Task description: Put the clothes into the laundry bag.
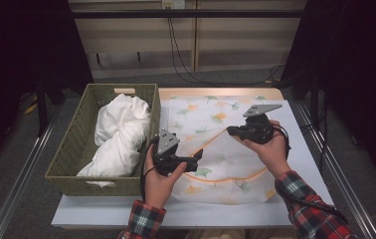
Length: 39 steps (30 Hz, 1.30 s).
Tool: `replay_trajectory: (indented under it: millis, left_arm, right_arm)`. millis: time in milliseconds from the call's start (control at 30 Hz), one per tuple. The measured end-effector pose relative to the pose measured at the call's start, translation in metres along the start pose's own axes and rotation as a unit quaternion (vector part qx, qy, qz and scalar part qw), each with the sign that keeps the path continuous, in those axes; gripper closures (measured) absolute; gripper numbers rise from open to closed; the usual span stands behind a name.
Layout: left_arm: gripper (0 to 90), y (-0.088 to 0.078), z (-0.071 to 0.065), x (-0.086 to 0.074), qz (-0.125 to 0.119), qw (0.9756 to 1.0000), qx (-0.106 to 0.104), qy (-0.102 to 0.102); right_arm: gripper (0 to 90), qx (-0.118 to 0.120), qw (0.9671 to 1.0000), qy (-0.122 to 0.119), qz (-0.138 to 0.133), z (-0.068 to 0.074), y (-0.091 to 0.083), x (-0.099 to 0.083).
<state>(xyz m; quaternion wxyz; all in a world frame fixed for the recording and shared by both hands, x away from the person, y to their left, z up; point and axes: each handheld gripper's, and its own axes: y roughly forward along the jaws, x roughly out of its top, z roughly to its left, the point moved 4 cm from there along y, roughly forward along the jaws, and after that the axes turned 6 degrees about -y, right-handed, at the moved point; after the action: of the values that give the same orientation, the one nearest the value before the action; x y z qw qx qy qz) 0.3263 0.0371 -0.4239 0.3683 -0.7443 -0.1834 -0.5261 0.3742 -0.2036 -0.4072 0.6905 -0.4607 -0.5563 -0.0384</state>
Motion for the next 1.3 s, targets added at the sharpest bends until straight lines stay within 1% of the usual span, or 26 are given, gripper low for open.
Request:
replay_trajectory:
  millis: [33, 67, 100, 167, 200, 233, 300, 367, 433, 467, 500, 533, 667, 733, 767, 900, 933, 967, 1000, 1067, 1133, 1167, 1200, 1233, 1300]
  left_arm:
    - [0.1, 0.001, -0.001, 0.0, -0.002, 1.0, -0.001, -0.004]
    - [0.0, 0.001, -0.001, 0.001, 0.002, 1.0, 0.002, 0.002]
    - [0.0, 0.002, -0.001, 0.001, -0.003, 1.0, -0.001, 0.002]
    - [0.0, 0.004, -0.002, 0.002, -0.001, 1.0, -0.006, 0.004]
    - [0.0, 0.005, -0.003, 0.002, -0.002, 1.0, -0.001, -0.003]
    - [0.0, 0.005, -0.002, 0.002, -0.001, 1.0, -0.001, 0.003]
    - [0.0, 0.006, -0.002, 0.001, 0.001, 1.0, -0.005, 0.001]
    - [0.0, 0.007, -0.002, 0.0, 0.003, 1.0, -0.004, 0.002]
    - [0.0, 0.007, -0.003, 0.001, 0.003, 1.0, -0.002, 0.0]
    - [0.0, 0.007, -0.003, 0.001, -0.001, 1.0, -0.006, 0.0]
    - [0.0, 0.006, -0.003, 0.002, 0.001, 1.0, -0.005, 0.004]
    - [0.0, 0.006, -0.002, 0.002, 0.003, 1.0, -0.002, 0.004]
    - [0.0, 0.007, -0.002, 0.004, -0.002, 1.0, -0.005, 0.0]
    - [0.0, 0.008, -0.003, 0.004, 0.001, 1.0, -0.005, 0.003]
    - [0.0, 0.009, -0.003, 0.004, 0.001, 1.0, -0.003, 0.001]
    - [0.0, 0.013, -0.007, 0.008, -0.003, 0.9999, -0.013, 0.001]
    - [0.0, 0.014, -0.008, 0.009, -0.003, 0.9999, -0.015, 0.004]
    - [0.0, 0.014, -0.009, 0.009, 0.0, 0.9999, -0.011, 0.007]
    - [0.0, 0.015, -0.009, 0.009, 0.001, 0.9998, -0.015, 0.011]
    - [0.0, 0.015, -0.01, 0.007, 0.003, 0.9999, -0.01, 0.005]
    - [0.0, 0.016, -0.009, 0.007, 0.004, 0.9998, -0.013, 0.011]
    - [0.0, 0.016, -0.009, 0.007, 0.006, 0.9999, -0.008, 0.007]
    - [0.0, 0.017, -0.009, 0.007, 0.005, 0.9998, -0.013, 0.012]
    - [0.0, 0.017, -0.009, 0.008, 0.004, 0.9998, -0.016, 0.012]
    - [0.0, 0.018, -0.009, 0.008, 0.004, 0.9999, -0.012, 0.011]
  right_arm:
    - [89.4, -0.001, 1.0, 0.003, -0.002, -0.001, -0.002, 0.001]
    - [89.4, -0.003, 1.0, 0.004, -0.002, -0.001, -0.003, 0.003]
    - [89.4, -0.003, 1.0, 0.005, -0.003, -0.002, -0.005, 0.003]
    - [89.4, -0.007, 1.0, 0.004, -0.006, -0.004, -0.007, 0.005]
    - [89.4, -0.006, 1.0, 0.005, -0.006, -0.004, -0.008, 0.005]
    - [89.4, -0.008, 0.9999, 0.007, -0.006, -0.005, -0.009, 0.006]
    - [89.4, -0.009, 0.9999, 0.007, -0.007, -0.006, -0.01, 0.008]
    - [89.4, -0.011, 0.9999, 0.006, -0.01, -0.006, -0.011, 0.01]
    - [89.4, -0.012, 0.9998, 0.01, -0.011, -0.007, -0.011, 0.013]
    - [89.4, -0.01, 0.9998, 0.01, -0.013, -0.007, -0.01, 0.014]
    - [89.4, -0.01, 0.9998, 0.011, -0.012, -0.006, -0.009, 0.015]
    - [89.4, -0.01, 0.9999, 0.005, -0.013, -0.005, -0.009, 0.017]
    - [89.4, -0.012, 0.9998, 0.004, -0.015, -0.004, -0.01, 0.023]
    - [89.4, -0.014, 0.9997, 0.004, -0.018, -0.005, -0.012, 0.026]
    - [89.4, -0.015, 0.9997, 0.003, -0.02, -0.007, -0.013, 0.027]
    - [89.4, -0.015, 0.9996, 0.006, -0.023, -0.01, -0.018, 0.032]
    - [89.4, -0.013, 0.9996, 0.003, -0.025, -0.011, -0.019, 0.033]
    - [89.4, -0.015, 0.9996, 0.003, -0.026, -0.011, -0.02, 0.035]
    - [89.4, -0.015, 0.9995, 0.003, -0.029, -0.012, -0.021, 0.036]
    - [89.4, -0.018, 0.9994, 0.005, -0.029, -0.013, -0.022, 0.037]
    - [89.4, -0.017, 0.9994, 0.004, -0.03, -0.014, -0.023, 0.039]
    - [89.4, -0.018, 0.9994, 0.002, -0.031, -0.015, -0.024, 0.04]
    - [89.4, -0.019, 0.9993, 0.003, -0.033, -0.015, -0.025, 0.042]
    - [89.4, -0.021, 0.9991, 0.002, -0.037, -0.015, -0.026, 0.043]
    - [89.4, -0.021, 0.9987, 0.008, -0.046, -0.016, -0.029, 0.046]
